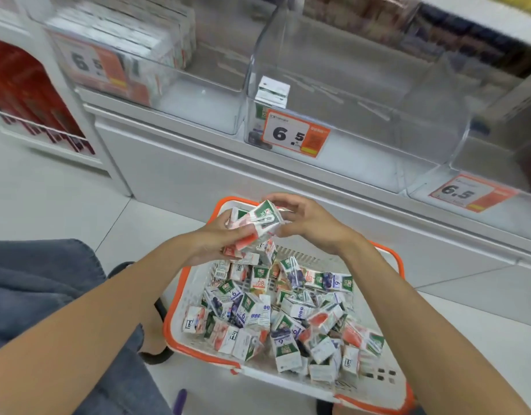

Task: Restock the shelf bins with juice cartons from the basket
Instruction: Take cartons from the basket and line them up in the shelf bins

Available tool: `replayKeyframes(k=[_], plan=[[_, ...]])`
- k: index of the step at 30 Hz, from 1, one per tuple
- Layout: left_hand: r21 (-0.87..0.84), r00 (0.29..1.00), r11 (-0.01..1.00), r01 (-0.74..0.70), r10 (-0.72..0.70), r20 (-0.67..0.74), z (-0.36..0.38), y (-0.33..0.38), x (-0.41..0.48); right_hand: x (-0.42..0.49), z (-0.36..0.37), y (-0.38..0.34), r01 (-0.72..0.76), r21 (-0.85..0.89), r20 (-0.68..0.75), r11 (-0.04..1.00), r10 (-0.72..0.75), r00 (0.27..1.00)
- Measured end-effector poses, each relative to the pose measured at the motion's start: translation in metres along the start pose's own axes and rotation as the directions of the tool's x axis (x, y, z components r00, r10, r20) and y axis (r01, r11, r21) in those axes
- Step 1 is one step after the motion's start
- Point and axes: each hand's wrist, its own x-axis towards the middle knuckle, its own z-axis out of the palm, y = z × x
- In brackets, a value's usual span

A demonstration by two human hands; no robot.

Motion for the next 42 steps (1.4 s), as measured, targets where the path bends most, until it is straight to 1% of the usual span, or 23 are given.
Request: replayKeyframes(k=[2, 5, 7, 9, 12, 17, 18, 20, 23, 24, 25, 26, 27, 28, 29, 31, 32, 33, 35, 36, 37, 39, 42], plan=[[-0.022, 0.999, 1.000, -0.006, 0.007, 0.041, 0.003, 0.001, -0.002, 0.004, 0.000, -0.015, 0.017, -0.024, -0.004, 1.000, -0.017, 1.000], [-0.139, 0.998, 0.988, -0.068, 0.069, 0.007, 0.004, 0.011, -0.002, 0.008, 0.007, -0.029, 0.017, 0.021, -0.022, 1.000, -0.016, 1.000], [-0.201, 0.996, 0.976, -0.083, 0.087, 0.013, 0.001, 0.023, -0.006, 0.011, 0.016, -0.034, 0.034, -0.091, -0.057, 0.995, -0.039, 0.998], [-0.124, 0.995, 0.990, -0.072, 0.080, 0.056, -0.002, 0.038, -0.014, 0.015, 0.025, -0.044, 0.065, -0.195, -0.045, 0.979, -0.075, 0.996], [-0.018, 0.994, 0.995, -0.094, 0.094, 0.053, -0.010, 0.061, -0.027, 0.021, 0.037, -0.066, 0.101, -0.238, -0.001, 0.966, -0.105, 0.995], [0.070, 0.970, 0.968, -0.241, 0.242, -0.018, -0.034, 0.115, -0.050, 0.031, 0.039, -0.125, 0.109, -0.104, 0.034, 0.989, -0.106, 0.994], [0.085, 0.958, 0.956, -0.282, 0.285, -0.026, -0.042, 0.129, -0.055, 0.035, 0.040, -0.141, 0.136, -0.119, 0.004, 0.984, -0.137, 0.991], [0.147, 0.910, 0.909, -0.389, 0.404, -0.091, -0.059, 0.158, -0.063, 0.046, 0.044, -0.175, 0.222, -0.249, -0.100, 0.943, -0.253, 0.962], [0.389, 0.760, 0.773, -0.500, 0.608, -0.230, -0.089, 0.196, -0.071, 0.075, 0.049, -0.215, 0.295, -0.364, -0.267, 0.884, -0.402, 0.876], [0.531, 0.697, 0.710, -0.464, 0.662, -0.276, -0.102, 0.203, -0.070, 0.087, 0.050, -0.225, 0.297, -0.387, -0.319, 0.873, -0.429, 0.845], [0.693, 0.632, 0.627, -0.356, 0.708, -0.315, -0.115, 0.205, -0.066, 0.100, 0.051, -0.232, 0.293, -0.423, -0.352, 0.857, -0.453, 0.819], [0.829, 0.588, 0.525, -0.191, 0.738, -0.332, -0.129, 0.205, -0.062, 0.114, 0.051, -0.237, 0.286, -0.471, -0.364, 0.835, -0.479, 0.799], [0.907, 0.576, 0.420, -0.027, 0.748, -0.329, -0.142, 0.202, -0.056, 0.128, 0.051, -0.239, 0.277, -0.511, -0.369, 0.814, -0.499, 0.784], [0.939, 0.590, 0.330, 0.100, 0.740, -0.323, -0.153, 0.197, -0.050, 0.142, 0.050, -0.240, 0.268, -0.529, -0.387, 0.805, -0.510, 0.769], [0.948, 0.610, 0.258, 0.185, 0.726, -0.317, -0.161, 0.191, -0.043, 0.154, 0.050, -0.239, 0.268, -0.508, -0.412, 0.819, -0.504, 0.759], [0.954, 0.625, 0.146, 0.264, 0.727, -0.284, -0.174, 0.182, -0.033, 0.175, 0.050, -0.235, 0.265, -0.472, -0.423, 0.841, -0.480, 0.769], [0.956, 0.620, 0.116, 0.269, 0.739, -0.264, -0.178, 0.179, -0.030, 0.184, 0.049, -0.233, 0.241, -0.496, -0.402, 0.834, -0.466, 0.788], [0.958, 0.613, 0.099, 0.268, 0.750, -0.249, -0.180, 0.177, -0.029, 0.193, 0.048, -0.230, 0.216, -0.498, -0.359, 0.840, -0.426, 0.831], [0.961, 0.605, 0.083, 0.263, 0.762, -0.232, -0.182, 0.175, -0.029, 0.204, 0.047, -0.225, 0.156, -0.331, -0.191, 0.931, -0.228, 0.955], [0.962, 0.605, 0.076, 0.264, 0.763, -0.227, -0.182, 0.175, -0.029, 0.207, 0.047, -0.224, 0.082, -0.223, -0.098, 0.971, -0.106, 0.990], [0.961, 0.605, 0.072, 0.266, 0.764, -0.224, -0.181, 0.176, -0.029, 0.209, 0.048, -0.224, 0.007, -0.165, -0.030, 0.986, -0.012, 0.999], [0.959, 0.601, 0.067, 0.274, 0.767, -0.225, -0.179, 0.175, -0.029, 0.213, 0.051, -0.225, -0.074, -0.196, 0.015, 0.978, 0.079, 0.997], [0.958, 0.597, 0.068, 0.279, 0.769, -0.228, -0.177, 0.174, -0.027, 0.215, 0.055, -0.223, -0.086, -0.163, 0.010, 0.983, 0.089, 0.996]])
